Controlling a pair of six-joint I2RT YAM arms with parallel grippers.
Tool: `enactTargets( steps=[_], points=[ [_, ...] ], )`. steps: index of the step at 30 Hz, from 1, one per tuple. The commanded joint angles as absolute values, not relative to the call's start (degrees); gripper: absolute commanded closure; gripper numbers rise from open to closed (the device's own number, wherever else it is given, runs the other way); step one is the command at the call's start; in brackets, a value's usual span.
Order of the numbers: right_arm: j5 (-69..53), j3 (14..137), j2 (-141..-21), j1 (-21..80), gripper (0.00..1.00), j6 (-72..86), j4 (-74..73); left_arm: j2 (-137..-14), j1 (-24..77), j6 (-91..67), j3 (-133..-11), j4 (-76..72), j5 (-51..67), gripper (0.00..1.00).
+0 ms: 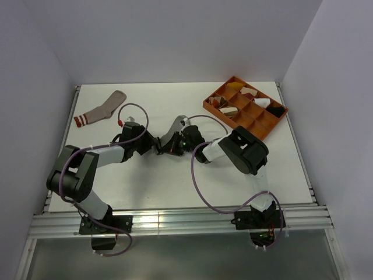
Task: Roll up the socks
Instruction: Roll the sock at the center of the board.
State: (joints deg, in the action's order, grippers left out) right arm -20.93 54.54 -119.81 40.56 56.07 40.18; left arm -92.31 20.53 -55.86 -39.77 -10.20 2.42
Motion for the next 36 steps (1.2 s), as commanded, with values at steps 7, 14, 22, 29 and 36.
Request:
enactTargets(
  steps=[7,14,22,29,36],
  points=[
    [-19.2,56.2,-122.8,40.4,1.0,52.0,29.3,-94.1,20.4,-56.5,-38.1,-14.7,4.2,0.5],
    [-17.7,58.9,-120.8,40.5,1.0,47.4,24.2,-94.1,20.4,-56.5,-38.0,-12.5,2.6,0.74],
    [-14.2,59.5,-114.8,40.7,0.81,39.0,20.4,-94.8,20.4,-57.0,-41.2,-6.0,0.3,1.0],
    [-6.1,55.6,-105.8,42.8,0.54,24.0,22.3,-95.8,20.5,-57.9,-47.5,7.1,-1.9,1.0],
    [1.7,52.9,-104.2,48.2,0.5,14.1,28.4,-97.4,21.8,-56.4,-55.8,18.4,-5.4,1.0]
  ],
)
